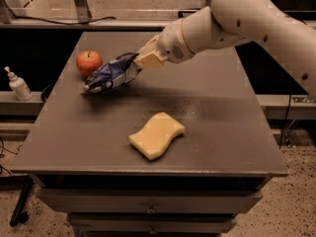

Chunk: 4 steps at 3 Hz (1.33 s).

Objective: Move blue chip bag near apple

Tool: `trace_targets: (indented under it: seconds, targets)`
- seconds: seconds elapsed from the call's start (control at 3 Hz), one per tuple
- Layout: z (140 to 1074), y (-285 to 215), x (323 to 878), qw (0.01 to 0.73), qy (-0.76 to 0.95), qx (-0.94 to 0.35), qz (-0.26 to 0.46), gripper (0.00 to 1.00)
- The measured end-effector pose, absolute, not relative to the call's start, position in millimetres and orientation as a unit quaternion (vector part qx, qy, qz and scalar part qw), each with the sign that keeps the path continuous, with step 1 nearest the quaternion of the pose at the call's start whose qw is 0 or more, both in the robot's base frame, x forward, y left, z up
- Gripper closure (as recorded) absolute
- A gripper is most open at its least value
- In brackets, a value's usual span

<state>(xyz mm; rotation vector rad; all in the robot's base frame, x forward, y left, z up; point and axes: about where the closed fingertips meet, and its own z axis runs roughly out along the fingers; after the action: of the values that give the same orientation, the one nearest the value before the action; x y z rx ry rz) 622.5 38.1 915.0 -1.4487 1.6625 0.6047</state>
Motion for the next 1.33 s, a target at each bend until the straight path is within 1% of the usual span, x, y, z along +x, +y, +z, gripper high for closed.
trace_targets:
  seconds: [0.67, 1.0, 1.33]
  targets:
    - [886, 61, 626, 0.404, 0.66, -0.572, 0.272, 1.0]
    - [875, 66, 635, 0.408, 0.66, -0.567, 0.277, 1.0]
    - [870, 62, 645, 0.413, 0.664, -0.561, 0.271, 0.87]
